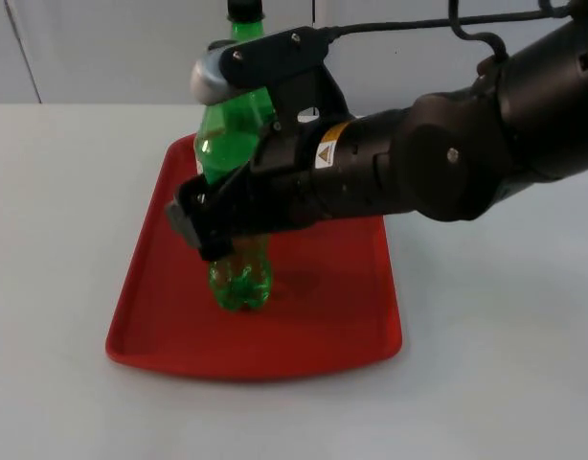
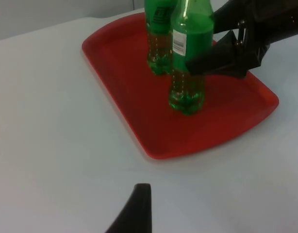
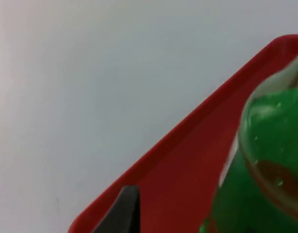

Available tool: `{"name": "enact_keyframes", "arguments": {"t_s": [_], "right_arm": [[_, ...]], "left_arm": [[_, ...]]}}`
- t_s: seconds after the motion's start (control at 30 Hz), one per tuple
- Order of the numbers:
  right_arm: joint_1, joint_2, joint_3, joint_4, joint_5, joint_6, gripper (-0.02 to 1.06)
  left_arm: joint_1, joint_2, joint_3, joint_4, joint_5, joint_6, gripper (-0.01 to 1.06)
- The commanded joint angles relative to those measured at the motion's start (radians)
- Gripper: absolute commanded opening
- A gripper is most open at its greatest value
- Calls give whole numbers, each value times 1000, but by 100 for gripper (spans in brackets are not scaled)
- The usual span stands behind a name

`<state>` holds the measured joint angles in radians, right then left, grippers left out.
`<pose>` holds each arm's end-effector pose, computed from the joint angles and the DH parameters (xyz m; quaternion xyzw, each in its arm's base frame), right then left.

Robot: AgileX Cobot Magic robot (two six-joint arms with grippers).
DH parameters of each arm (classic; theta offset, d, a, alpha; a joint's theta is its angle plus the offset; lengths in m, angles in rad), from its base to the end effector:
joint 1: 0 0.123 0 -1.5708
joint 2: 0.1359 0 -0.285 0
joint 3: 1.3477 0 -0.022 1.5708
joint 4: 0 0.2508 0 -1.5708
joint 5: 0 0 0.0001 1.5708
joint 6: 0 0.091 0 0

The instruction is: Place the bottle upright on the tray.

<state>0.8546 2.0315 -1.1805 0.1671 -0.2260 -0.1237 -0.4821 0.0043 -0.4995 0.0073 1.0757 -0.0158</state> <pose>0.2877 0.3254 0.1543 -0.3366 0.8025 0.1982 0.4511 -0.0039 0.0027 0.2760 0.1982 0.8352 -0.1229 0.4981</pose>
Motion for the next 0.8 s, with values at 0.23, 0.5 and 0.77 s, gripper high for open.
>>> {"name": "enact_keyframes", "arguments": {"t_s": [0.23,0.5,0.77], "right_arm": [[6,0,2,-1,5,3,97],[6,0,2,-5,18,3,97],[6,0,2,-5,20,3,97]], "left_arm": [[-5,-4,5,-1,-2,4,93],[-5,-4,5,-1,-2,4,93],[-5,-4,5,-1,-2,4,93]]}}
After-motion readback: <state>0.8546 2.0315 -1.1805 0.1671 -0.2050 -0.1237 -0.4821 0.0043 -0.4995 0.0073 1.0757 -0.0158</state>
